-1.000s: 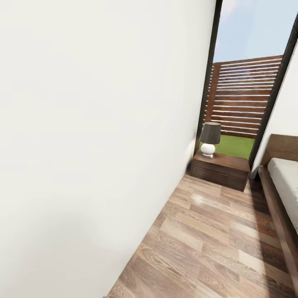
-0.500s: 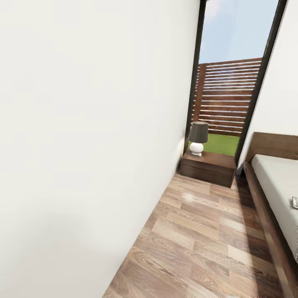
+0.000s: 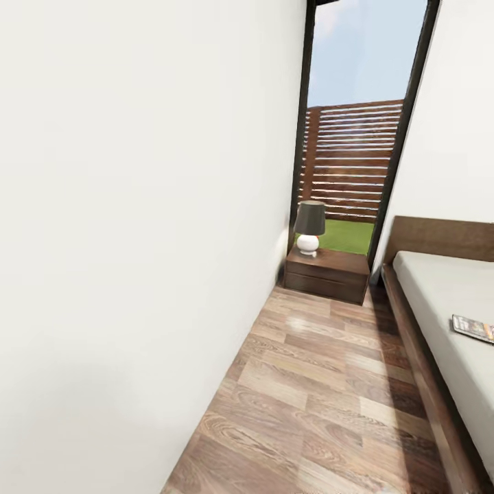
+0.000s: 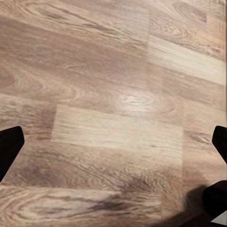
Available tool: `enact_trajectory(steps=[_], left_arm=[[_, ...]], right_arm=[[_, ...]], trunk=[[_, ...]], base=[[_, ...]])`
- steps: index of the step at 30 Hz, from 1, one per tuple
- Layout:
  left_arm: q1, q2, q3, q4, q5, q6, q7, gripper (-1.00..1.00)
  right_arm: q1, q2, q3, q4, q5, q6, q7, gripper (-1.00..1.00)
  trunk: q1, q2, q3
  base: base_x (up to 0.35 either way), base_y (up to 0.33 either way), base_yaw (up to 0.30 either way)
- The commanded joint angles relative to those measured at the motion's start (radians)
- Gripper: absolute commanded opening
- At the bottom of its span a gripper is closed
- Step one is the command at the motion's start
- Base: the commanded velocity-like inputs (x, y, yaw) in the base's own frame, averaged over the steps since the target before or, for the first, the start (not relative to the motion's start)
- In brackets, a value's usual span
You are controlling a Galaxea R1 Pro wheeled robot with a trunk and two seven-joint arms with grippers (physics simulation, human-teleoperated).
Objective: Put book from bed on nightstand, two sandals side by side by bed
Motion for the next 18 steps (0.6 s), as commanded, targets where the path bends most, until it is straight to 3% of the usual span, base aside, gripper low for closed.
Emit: enact_trajectory(steps=[1,8,18], left_arm=[[0.0,0.0,0.008,0.0,-0.01,-0.004,-0.002,1.0],[0.0,0.0,0.009,0.0,-0.011,-0.004,-0.002,1.0],[0.0,-0.001,0.009,0.0,-0.01,-0.004,-0.002,1.0]], right_arm=[[-0.001,0.0,-0.004,0.003,-0.006,-0.002,0.005,1.0],[-0.001,0.0,-0.004,0.003,-0.006,-0.002,0.005,1.0],[-0.001,-0.001,-0.004,0.003,-0.006,-0.002,0.005,1.0]], trunk=[[0.0,0.0,-0.001],[0.0,0.0,-0.001],[0.0,0.0,-0.001]], base=[[0.0,0.0,-0.177],[0.022,0.0,-0.177],[0.29,0.0,-0.177]])
